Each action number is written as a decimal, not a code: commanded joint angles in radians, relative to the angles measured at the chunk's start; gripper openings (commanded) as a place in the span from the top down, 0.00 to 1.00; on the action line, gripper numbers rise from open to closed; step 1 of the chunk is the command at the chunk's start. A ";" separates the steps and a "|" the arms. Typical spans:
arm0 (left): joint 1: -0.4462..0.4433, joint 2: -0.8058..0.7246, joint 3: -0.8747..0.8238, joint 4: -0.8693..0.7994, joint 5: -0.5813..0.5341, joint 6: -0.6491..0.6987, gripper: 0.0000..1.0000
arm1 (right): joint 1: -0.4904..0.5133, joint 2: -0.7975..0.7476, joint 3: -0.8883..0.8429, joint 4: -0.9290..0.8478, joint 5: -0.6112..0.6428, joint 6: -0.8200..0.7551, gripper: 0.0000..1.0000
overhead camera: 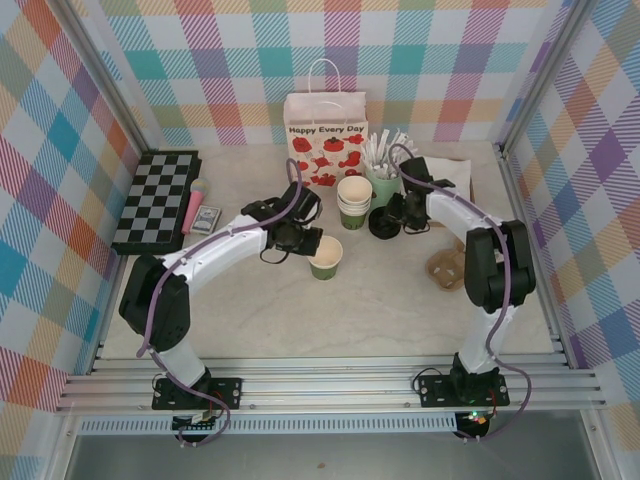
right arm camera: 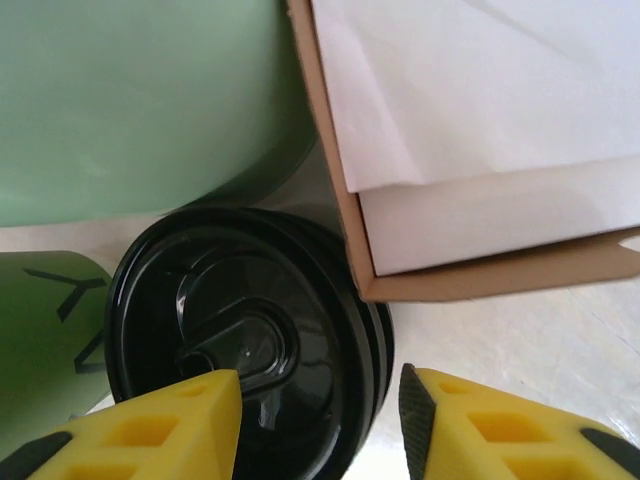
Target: Pack the takeout coffee
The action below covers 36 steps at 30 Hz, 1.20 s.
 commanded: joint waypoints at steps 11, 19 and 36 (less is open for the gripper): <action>-0.016 0.001 -0.041 0.077 0.008 0.000 0.88 | 0.031 0.055 0.057 -0.037 0.088 -0.024 0.66; -0.015 -0.017 -0.038 0.078 0.017 -0.007 0.71 | 0.039 0.064 0.069 -0.052 0.118 -0.054 0.72; 0.013 -0.063 -0.052 0.111 0.056 -0.047 0.49 | 0.066 0.093 0.092 -0.088 0.187 -0.133 0.69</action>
